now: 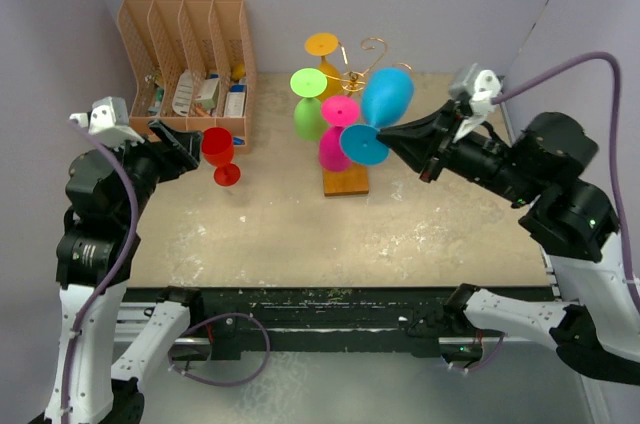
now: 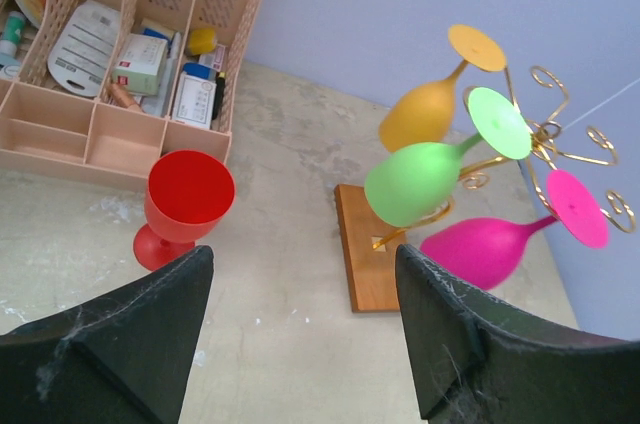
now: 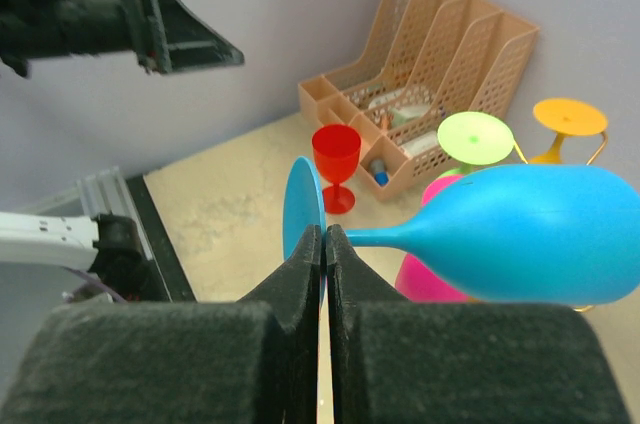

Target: Take the wine glass off the wine glass rack

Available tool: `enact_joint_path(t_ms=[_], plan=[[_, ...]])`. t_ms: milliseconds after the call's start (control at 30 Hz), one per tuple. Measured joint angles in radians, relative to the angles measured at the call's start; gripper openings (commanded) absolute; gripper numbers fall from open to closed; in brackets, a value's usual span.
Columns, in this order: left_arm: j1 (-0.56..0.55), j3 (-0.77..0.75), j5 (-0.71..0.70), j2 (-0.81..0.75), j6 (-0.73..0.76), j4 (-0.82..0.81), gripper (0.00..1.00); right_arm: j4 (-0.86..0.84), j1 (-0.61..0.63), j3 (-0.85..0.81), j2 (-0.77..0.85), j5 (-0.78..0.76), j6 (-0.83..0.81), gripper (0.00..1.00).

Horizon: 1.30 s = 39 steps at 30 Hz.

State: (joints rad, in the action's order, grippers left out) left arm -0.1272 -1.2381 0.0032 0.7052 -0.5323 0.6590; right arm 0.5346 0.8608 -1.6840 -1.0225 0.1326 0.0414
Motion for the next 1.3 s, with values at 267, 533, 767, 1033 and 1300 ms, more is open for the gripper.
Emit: enact_joint_path(t_ms=[267, 533, 767, 1033, 1300], plan=[[0.000, -0.073, 0.156, 0.049, 0.001, 0.134, 0.81, 0.044, 0.378, 0.001, -0.109, -0.357, -0.117, 0.00], [0.000, -0.133, 0.222, 0.049, 0.004, 0.248, 0.84, -0.098, 0.703, 0.227, -0.146, -0.850, -0.354, 0.00], [0.000, -0.152, 0.290, 0.053, 0.003, 0.274, 0.83, -0.381, 0.836, 0.491, -0.166, -1.141, -0.669, 0.00], [0.000, -0.126, 0.396, 0.061, 0.000, 0.269, 0.82, -0.794, 0.930, 0.796, -0.257, -1.294, -1.088, 0.00], [0.000, -0.088, 0.528, 0.084, -0.007, 0.251, 0.82, -0.967, 0.986, 0.933, -0.340, -1.301, -1.309, 0.00]])
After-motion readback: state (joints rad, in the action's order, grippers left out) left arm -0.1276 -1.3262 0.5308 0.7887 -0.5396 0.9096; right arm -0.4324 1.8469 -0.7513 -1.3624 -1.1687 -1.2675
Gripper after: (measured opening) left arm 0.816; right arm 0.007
